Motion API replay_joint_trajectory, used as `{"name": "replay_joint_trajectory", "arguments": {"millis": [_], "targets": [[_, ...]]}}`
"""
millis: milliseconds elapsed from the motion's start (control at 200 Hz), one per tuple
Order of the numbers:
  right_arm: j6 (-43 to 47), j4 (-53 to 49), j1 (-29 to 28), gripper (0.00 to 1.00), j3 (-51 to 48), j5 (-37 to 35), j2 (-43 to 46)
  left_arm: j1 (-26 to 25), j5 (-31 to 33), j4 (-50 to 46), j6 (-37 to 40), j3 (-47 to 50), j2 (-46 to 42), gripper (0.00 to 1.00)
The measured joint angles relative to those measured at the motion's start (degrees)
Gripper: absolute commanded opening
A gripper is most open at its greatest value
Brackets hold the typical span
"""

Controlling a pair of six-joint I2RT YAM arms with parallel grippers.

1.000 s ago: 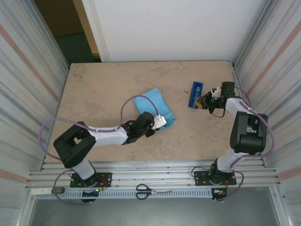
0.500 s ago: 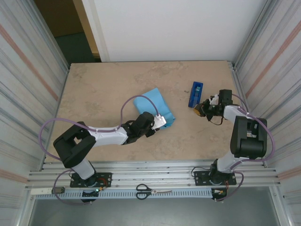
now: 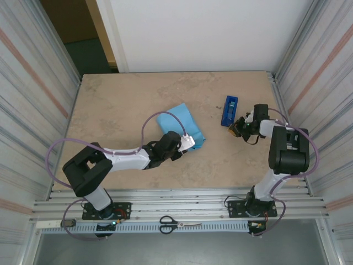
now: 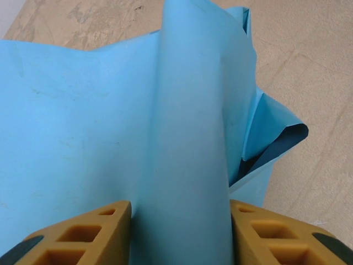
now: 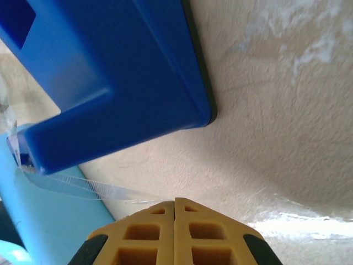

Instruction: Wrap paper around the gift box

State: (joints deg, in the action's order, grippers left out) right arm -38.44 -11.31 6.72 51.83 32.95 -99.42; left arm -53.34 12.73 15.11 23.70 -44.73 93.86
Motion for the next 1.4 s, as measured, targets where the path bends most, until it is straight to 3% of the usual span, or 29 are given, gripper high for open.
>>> {"name": "replay_joint_trajectory", "arguments": {"millis": [1398], "targets": [[5.70, -9.99, 0.37, 0.00, 5.95, -1.86, -2.62, 0.00, 0.02, 0.44, -0.42, -0.17, 0.44, 0.43]]}}
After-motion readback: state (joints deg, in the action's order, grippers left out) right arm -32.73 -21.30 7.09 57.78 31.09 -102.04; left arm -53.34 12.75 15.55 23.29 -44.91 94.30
